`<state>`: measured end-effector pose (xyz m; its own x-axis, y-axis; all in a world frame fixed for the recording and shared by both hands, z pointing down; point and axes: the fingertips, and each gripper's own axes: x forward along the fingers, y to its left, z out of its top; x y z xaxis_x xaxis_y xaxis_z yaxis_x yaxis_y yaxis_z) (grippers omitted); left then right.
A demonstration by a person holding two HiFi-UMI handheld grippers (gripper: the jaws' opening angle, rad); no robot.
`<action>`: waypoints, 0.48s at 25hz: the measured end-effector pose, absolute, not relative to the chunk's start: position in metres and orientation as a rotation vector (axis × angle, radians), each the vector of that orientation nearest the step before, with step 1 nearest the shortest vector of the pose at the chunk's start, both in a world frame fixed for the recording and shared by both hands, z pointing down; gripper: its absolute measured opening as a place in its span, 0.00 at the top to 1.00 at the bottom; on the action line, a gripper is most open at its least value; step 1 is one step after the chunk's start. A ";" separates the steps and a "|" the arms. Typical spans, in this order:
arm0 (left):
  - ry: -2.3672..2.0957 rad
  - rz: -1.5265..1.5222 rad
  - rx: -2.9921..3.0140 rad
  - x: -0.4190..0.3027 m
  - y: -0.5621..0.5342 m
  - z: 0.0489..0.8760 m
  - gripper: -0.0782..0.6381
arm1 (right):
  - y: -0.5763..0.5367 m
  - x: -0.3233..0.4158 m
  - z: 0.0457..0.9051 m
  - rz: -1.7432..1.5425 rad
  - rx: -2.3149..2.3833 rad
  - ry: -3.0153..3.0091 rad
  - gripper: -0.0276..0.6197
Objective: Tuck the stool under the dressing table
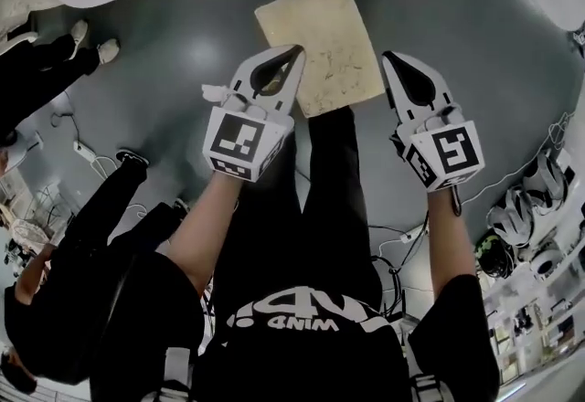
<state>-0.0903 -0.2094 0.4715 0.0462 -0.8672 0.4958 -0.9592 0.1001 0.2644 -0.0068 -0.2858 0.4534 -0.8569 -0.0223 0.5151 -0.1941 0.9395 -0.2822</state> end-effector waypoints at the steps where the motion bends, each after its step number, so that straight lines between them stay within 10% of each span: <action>1: -1.839 0.221 1.770 -0.089 -0.206 0.489 0.88 | -0.281 -0.008 0.470 0.456 0.140 -2.557 0.92; 12: -1.652 0.171 1.578 -0.063 -0.162 0.638 0.88 | -0.261 0.000 0.620 0.429 -0.015 -2.379 0.92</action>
<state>-0.0628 -0.1618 0.6380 0.1276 -0.7684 0.6271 -0.8804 0.2034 0.4284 0.0003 -0.2609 0.6201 -0.7492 0.1281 0.6499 -0.1070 0.9448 -0.3096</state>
